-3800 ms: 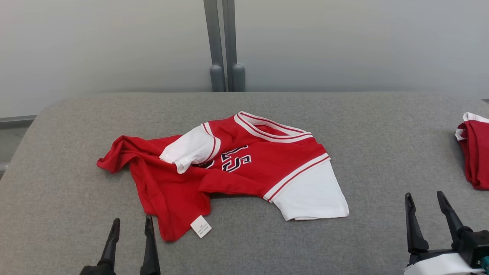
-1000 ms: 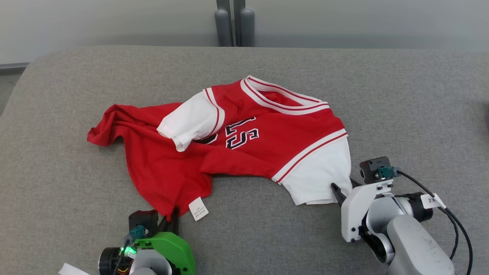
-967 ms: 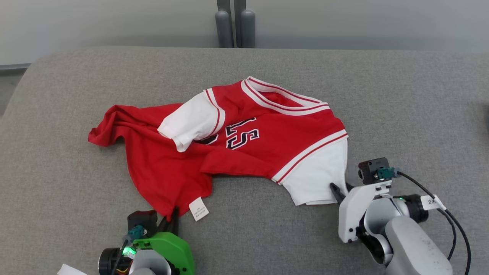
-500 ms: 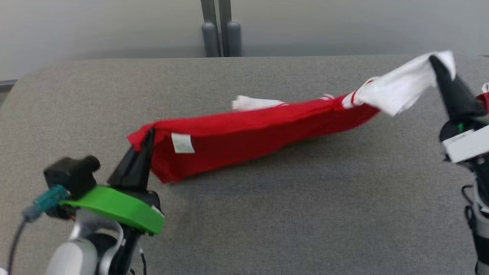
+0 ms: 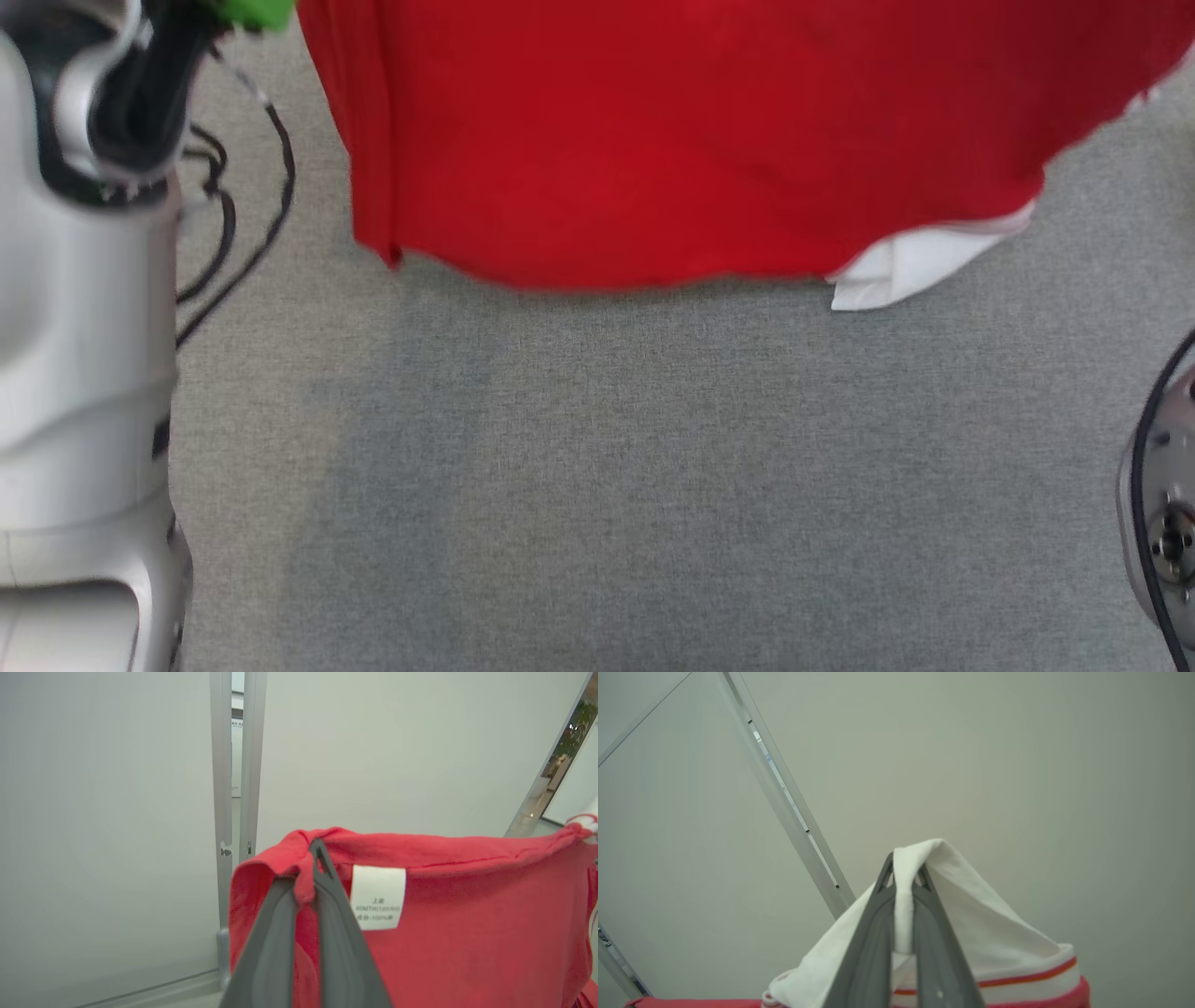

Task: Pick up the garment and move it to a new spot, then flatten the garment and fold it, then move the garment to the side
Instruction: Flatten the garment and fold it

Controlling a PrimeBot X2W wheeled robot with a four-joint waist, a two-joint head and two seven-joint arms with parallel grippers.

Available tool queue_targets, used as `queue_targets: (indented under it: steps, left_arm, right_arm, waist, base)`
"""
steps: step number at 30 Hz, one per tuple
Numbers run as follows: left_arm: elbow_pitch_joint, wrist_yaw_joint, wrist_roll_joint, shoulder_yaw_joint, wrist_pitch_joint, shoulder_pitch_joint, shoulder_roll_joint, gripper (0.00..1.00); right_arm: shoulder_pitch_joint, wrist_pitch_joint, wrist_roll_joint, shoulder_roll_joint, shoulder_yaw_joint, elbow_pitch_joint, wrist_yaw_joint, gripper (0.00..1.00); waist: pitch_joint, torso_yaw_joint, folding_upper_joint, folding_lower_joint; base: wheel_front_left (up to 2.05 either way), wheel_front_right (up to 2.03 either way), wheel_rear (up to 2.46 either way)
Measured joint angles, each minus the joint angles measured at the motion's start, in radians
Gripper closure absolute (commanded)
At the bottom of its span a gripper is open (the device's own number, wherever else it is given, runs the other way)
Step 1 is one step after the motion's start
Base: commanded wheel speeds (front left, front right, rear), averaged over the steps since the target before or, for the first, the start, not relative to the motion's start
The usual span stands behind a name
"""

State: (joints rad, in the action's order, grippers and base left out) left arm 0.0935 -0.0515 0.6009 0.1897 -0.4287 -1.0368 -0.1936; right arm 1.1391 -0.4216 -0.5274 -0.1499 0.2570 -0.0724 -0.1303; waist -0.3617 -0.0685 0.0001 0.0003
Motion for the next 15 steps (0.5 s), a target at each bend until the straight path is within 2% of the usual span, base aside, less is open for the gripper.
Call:
queue_targets:
  steps: [4,8,11,15]
  left_arm:
    - [0.218,-0.005,-0.058,-0.022,0.208,-0.215,0.04,1.0]
    - [0.364,-0.039,-0.113,0.006,0.383,-0.272,0.047,1.0]
    - [0.451,-0.059,-0.119,0.039,0.452,-0.236,0.033,1.0]
    - [0.525,-0.072,-0.106,0.094,0.509,-0.054,0.012,1.0]
  right_arm:
    - [0.181,0.149,0.048,0.048,-0.01,-0.145,0.0,1.0]
    - [0.209,0.228,0.026,0.052,-0.08,-0.198,0.0,1.0]
    - [0.109,0.267,-0.031,0.04,-0.119,-0.189,0.0,1.0]
    - [-0.177,0.315,-0.101,0.002,-0.139,-0.138,0.0,1.0]
  waist:
    - [-0.069,0.011,0.0,0.0001]
    - [-0.12,0.026,0.0,0.0]
    - [-0.136,0.043,-0.0001,0.0]
    - [-0.124,0.059,0.0,-0.0001]
  base:
    - [0.0,0.0,0.0]
    - [0.0,0.0,0.0]
    - [0.0,0.0,0.0]
    - [0.0,0.0,0.0]
